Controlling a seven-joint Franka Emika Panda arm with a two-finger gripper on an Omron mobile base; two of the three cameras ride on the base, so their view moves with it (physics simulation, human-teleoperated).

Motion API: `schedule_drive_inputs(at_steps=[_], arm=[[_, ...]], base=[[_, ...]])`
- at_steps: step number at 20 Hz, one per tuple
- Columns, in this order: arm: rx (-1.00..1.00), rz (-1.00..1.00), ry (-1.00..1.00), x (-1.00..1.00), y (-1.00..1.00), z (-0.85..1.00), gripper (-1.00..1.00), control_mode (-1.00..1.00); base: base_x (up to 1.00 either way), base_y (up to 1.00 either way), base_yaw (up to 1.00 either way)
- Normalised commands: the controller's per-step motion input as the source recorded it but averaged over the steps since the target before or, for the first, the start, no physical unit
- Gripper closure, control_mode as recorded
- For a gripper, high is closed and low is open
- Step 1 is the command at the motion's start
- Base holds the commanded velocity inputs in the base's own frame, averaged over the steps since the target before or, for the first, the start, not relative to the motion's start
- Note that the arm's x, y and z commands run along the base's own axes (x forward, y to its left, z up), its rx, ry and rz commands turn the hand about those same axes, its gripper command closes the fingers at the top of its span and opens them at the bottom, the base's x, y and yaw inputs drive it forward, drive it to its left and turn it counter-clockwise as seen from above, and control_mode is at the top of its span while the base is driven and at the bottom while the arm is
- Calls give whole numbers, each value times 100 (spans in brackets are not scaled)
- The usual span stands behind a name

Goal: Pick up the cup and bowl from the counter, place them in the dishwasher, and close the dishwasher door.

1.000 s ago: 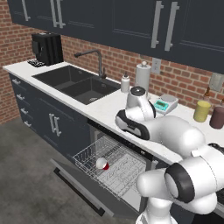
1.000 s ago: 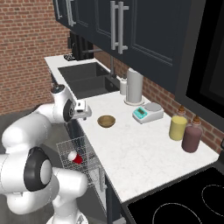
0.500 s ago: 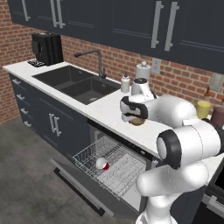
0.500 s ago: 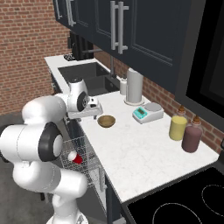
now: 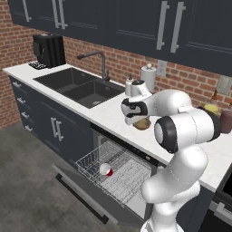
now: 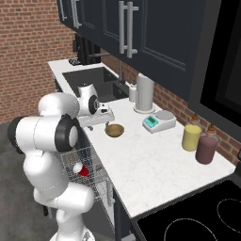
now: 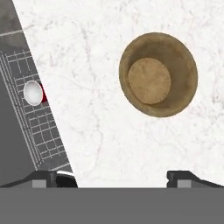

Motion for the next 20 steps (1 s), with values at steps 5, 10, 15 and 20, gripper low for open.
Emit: schedule_drive_inputs(at_steps=[5, 10, 15, 20], arm=[[-1, 3, 0, 23, -11, -31, -100, -100], [0, 3, 0, 24, -10, -39, -100, -100], [0, 0, 0, 29, 0, -28, -100, -100], [0, 0, 0, 32, 0, -22, -100, -100]], base=[[0, 0, 0], [0, 0, 0], [0, 0, 0], [0, 0, 0]])
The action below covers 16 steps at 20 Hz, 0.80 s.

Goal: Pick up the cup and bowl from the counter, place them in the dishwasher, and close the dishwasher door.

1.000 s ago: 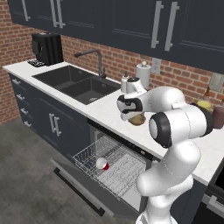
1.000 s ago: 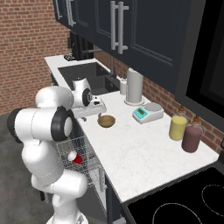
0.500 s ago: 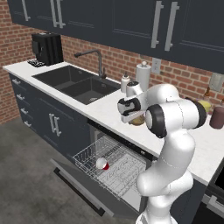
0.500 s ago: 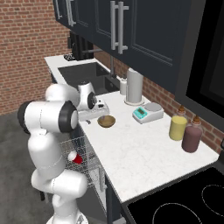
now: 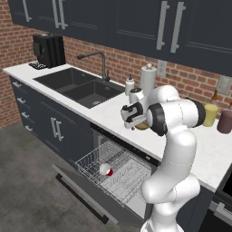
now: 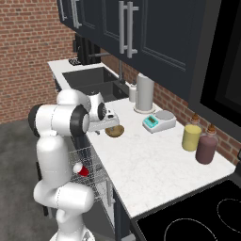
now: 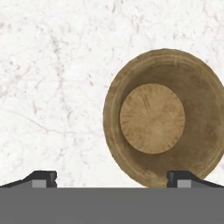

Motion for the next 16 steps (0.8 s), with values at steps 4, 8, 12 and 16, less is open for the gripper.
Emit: schedule_drive_inputs(at_steps=[4, 8, 12, 16], arm=[[0, 0, 0, 32, -1, -17, -100, -100], [0, 0, 0, 28, -2, -21, -100, -100], [0, 1, 0, 24, -4, -20, -100, -100], [0, 2, 0, 1, -2, -27, 100, -100]], base=[[0, 0, 0], [0, 0, 0], [0, 0, 0], [0, 0, 0]])
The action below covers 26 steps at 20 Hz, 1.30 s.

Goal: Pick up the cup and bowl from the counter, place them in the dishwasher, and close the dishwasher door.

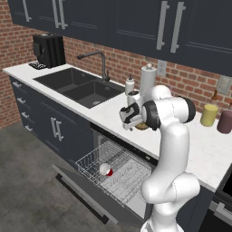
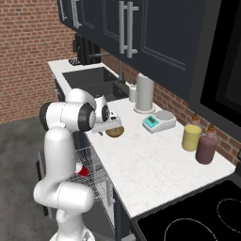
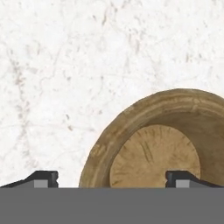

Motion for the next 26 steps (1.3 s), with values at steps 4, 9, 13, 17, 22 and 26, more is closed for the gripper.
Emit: schedule_drive_inputs(at_steps=[4, 9, 13, 17, 22, 26], arm=[[0, 0, 0, 0, 0, -23, 100, -100], [0, 3, 0, 0, -2, -7, 100, -100], [0, 0, -2, -1, 0, 0, 100, -100], [0, 3, -3, -11, 13, 0, 100, -100], [0, 4, -15, -71, 70, 12, 100, -100], [0, 5, 0, -90, 96, 0, 100, -100]], base=[[0, 0, 0], [0, 0, 0], [0, 0, 0], [0, 0, 0], [0, 0, 0], [0, 0, 0]])
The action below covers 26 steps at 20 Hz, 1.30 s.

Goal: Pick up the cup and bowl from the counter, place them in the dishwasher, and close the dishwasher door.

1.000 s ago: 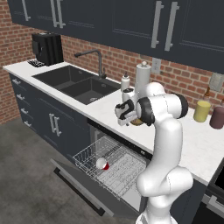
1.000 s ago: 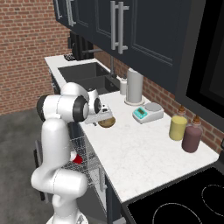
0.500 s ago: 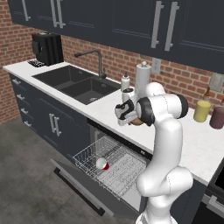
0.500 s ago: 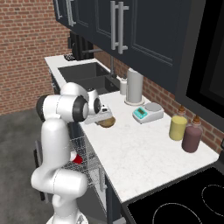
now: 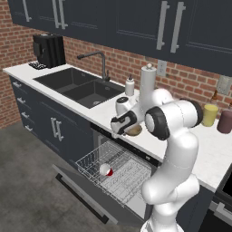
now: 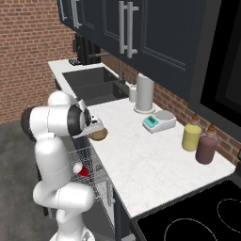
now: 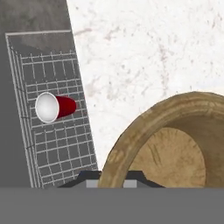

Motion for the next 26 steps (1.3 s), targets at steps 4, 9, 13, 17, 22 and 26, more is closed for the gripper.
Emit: schedule_drive_inputs(at_steps=[4, 9, 13, 17, 22, 26], arm=[[5, 3, 1, -76, 88, 0, 100, -100], [10, 0, 11, -45, 71, 1, 100, -100], [8, 0, 9, -23, 68, -14, 100, -100], [6, 0, 7, -3, 48, -41, 100, -100], [0, 0, 16, -4, 28, -65, 100, -100], [-2, 0, 17, 0, 0, -61, 100, -100]], base=[[0, 0, 0], [0, 0, 0], [0, 0, 0], [0, 0, 0], [0, 0, 0], [0, 0, 0]])
